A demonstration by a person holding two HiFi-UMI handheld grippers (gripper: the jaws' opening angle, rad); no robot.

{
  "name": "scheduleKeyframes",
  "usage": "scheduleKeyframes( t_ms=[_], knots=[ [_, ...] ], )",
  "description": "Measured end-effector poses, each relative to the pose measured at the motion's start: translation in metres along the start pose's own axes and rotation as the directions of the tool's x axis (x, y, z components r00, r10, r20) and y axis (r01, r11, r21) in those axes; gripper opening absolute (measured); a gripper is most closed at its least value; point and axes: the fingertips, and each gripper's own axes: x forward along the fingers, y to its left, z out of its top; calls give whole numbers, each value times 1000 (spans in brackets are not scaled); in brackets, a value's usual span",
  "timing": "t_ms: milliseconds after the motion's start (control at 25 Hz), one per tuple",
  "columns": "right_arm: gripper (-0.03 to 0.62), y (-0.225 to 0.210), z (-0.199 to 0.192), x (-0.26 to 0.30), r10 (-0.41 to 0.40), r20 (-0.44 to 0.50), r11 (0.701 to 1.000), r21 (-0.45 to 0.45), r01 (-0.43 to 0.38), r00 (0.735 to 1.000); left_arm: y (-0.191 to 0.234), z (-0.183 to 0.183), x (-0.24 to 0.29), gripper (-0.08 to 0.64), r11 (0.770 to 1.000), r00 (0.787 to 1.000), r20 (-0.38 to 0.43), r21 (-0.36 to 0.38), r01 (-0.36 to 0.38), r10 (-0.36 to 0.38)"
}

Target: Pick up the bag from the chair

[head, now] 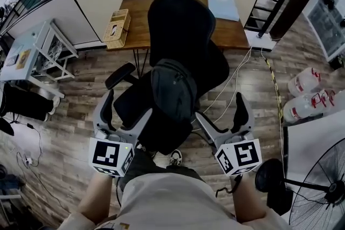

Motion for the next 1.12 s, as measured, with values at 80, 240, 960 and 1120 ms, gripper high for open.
scheduleKeyframes(
  t_ms=[80,240,960,1120],
  knots=[
    [555,-4,1,0,-12,4,1000,-4,12,1000,1,0,6,449,1000,1000,2,11,12,-12],
    [555,-11,0,1,-53,4,999,4,53,999,7,2,21,449,999,999,-5,25,34,-34],
    [555,-1,-10,46,-258,-62,966,11,259,964,67,-10,85,449,958,961,-12,66,278,-278],
    [555,4,-15,56,-308,-75,950,31,311,949,81,-18,99,449,939,942,-36,80,335,-334]
  ],
)
